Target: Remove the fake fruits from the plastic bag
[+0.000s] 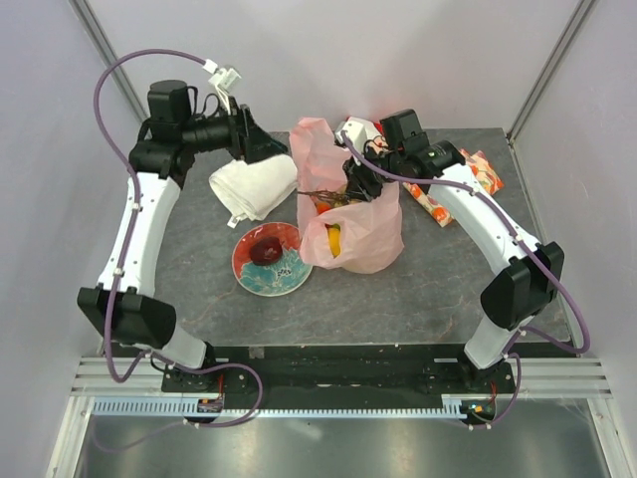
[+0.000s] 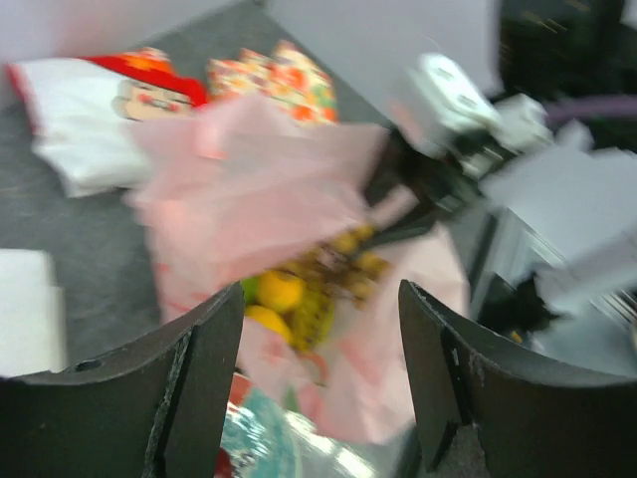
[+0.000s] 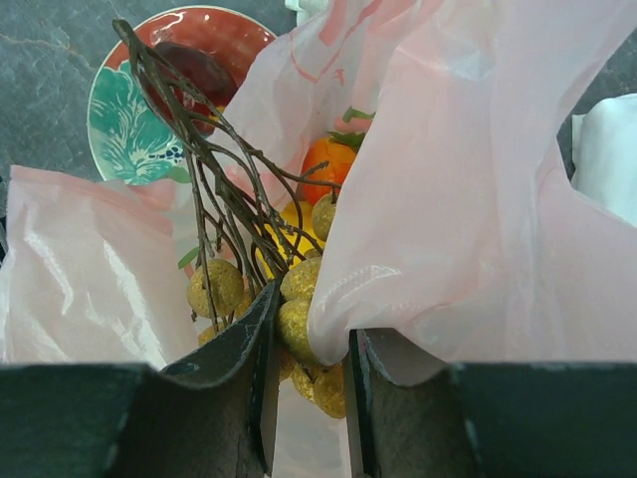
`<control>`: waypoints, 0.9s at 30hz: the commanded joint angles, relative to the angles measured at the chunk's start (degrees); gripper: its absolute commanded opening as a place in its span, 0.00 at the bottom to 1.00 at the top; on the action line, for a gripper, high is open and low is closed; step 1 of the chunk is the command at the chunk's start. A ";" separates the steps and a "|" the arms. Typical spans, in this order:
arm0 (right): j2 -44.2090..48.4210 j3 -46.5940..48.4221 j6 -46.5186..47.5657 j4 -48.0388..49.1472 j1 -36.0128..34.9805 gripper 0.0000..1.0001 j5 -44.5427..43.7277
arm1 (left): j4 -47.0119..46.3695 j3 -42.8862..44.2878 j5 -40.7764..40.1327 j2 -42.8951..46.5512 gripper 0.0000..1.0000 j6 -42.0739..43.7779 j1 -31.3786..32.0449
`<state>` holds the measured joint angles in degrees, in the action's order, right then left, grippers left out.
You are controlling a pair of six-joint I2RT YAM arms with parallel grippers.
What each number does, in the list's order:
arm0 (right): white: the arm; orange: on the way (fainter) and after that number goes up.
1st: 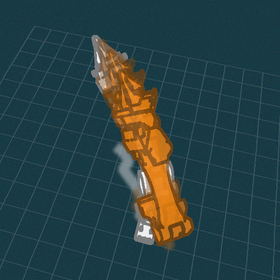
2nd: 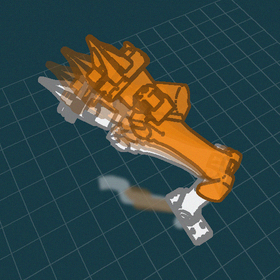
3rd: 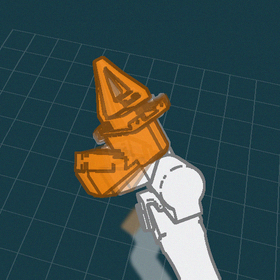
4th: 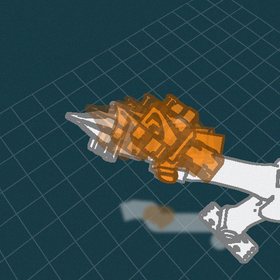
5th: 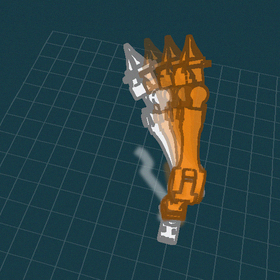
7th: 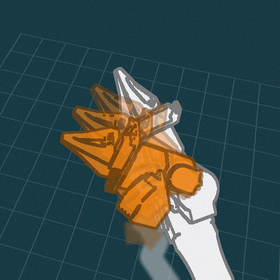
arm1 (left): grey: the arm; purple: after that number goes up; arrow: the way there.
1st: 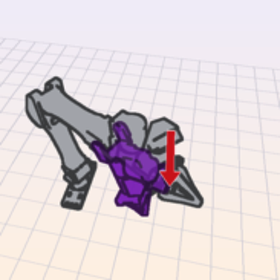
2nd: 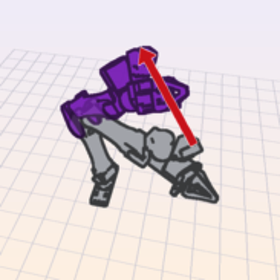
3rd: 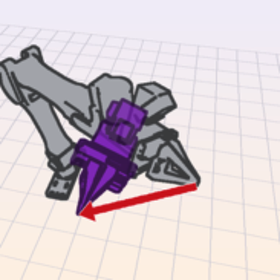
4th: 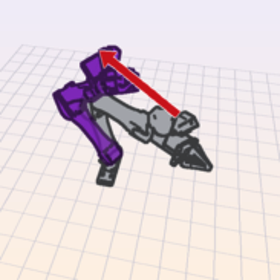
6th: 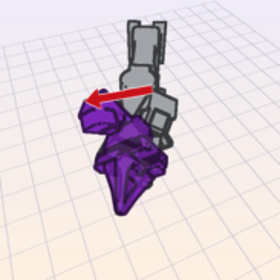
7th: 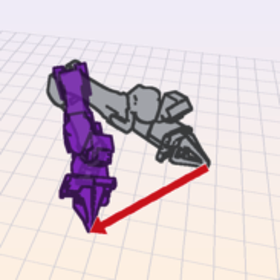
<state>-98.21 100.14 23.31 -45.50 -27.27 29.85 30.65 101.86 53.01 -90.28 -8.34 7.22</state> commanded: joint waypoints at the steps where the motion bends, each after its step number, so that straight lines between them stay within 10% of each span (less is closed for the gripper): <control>1: -0.13 3.92 -0.11 1.64 -0.24 0.27 -0.05 | 8.02 -7.01 11.86 1.95 0.71 4.11 4.10; 27: 0.57 2.96 0.68 -0.21 -0.24 0.28 1.97 | 11.00 -2.99 -8.72 0.46 0.58 15.28 9.65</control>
<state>-98.72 102.89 23.38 -45.95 -27.49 30.11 41.52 96.27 46.28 -91.66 2.15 17.37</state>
